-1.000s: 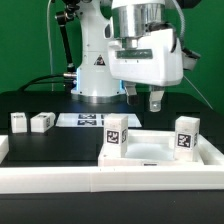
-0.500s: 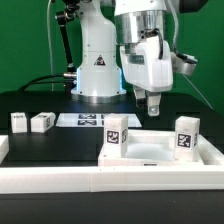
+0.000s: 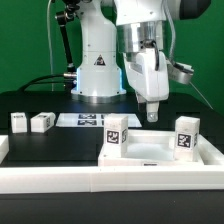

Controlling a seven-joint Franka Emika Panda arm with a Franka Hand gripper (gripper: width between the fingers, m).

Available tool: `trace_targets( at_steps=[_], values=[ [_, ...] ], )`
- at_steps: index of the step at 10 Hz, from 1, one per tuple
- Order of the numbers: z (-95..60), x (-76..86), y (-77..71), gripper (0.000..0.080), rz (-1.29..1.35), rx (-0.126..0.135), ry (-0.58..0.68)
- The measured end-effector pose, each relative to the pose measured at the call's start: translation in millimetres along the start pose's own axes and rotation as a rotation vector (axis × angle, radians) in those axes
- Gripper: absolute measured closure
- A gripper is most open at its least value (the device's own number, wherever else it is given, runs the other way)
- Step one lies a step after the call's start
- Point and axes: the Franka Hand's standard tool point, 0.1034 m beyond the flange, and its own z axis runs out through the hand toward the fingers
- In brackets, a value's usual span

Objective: Assemble square table

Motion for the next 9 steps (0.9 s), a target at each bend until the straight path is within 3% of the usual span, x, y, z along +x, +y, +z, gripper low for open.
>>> trace_targets(
  at_steps=[2, 5, 8, 9],
  values=[
    [13.6, -2.2, 8.4, 0.015, -0.014, -0.027, 0.009],
    [20.8, 4.6, 10.2, 0.015, -0.038, -0.039, 0.015],
    [37.8, 9.0, 17.6, 0.015, -0.046, -0.068, 0.027],
    [39.9, 9.6, 18.9, 0.0284, -0.048, -0.073, 0.028]
  ],
)
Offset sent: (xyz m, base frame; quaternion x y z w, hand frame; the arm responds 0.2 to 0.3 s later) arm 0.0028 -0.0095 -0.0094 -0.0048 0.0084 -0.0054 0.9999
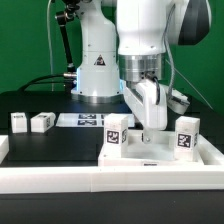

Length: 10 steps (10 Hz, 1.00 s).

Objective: Assemble square table

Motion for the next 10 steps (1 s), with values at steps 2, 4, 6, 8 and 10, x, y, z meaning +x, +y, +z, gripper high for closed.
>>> trace_targets(
  at_steps=[2, 4, 6, 8, 10],
  values=[
    [0.4, 0.1, 0.2, 0.0558, -0.011, -0.001, 0.0],
    [-1.1, 5.2, -1.7, 0.0726, -0.015, 0.007, 0.005],
    [-2.9, 12.6, -3.0, 0.0727, -0.043, 0.013, 0.011],
    [-5.2, 28.7, -2.8, 0.073, -0.111, 0.012, 0.02],
    [-6.0, 41.4, 1.1, 0.0735, -0.161, -0.009, 0.014]
  ],
)
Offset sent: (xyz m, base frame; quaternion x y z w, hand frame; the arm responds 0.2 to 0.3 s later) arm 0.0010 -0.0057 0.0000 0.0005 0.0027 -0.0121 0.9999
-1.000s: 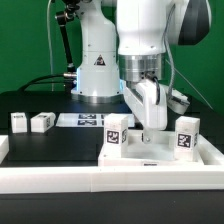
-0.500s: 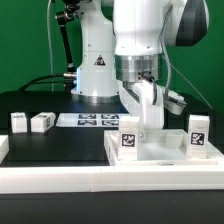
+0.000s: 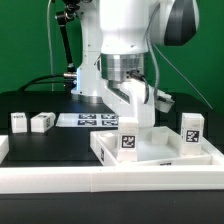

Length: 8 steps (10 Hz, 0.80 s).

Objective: Assemble square table

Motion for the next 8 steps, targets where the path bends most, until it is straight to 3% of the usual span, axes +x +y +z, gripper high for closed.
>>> trace_targets(
  at_steps=[8],
  values=[
    [0.8, 0.9, 1.6, 0.0735, -0.099, -0.002, 0.003]
  ],
)
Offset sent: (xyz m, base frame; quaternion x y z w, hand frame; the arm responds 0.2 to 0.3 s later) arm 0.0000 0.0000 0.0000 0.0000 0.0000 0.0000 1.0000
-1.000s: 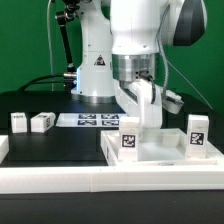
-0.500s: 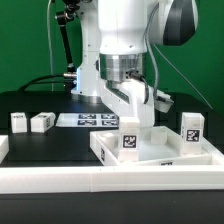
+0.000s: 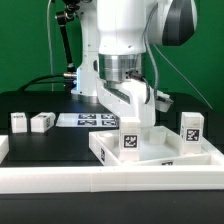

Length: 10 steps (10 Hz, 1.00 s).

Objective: Assemble square table

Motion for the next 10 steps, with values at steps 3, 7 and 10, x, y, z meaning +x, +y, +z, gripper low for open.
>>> trace_targets(
  at_steps=[3, 7, 10],
  values=[
    [-3.6, 27.8, 9.6, 0.0734, -0.254, -0.008, 0.007],
    [-6.0, 41.2, 10.7, 0.0734, -0.465, 0.0, 0.016],
    [-6.7, 48.3, 13.0, 0.0735, -0.645, 0.0, 0.022]
  ],
)
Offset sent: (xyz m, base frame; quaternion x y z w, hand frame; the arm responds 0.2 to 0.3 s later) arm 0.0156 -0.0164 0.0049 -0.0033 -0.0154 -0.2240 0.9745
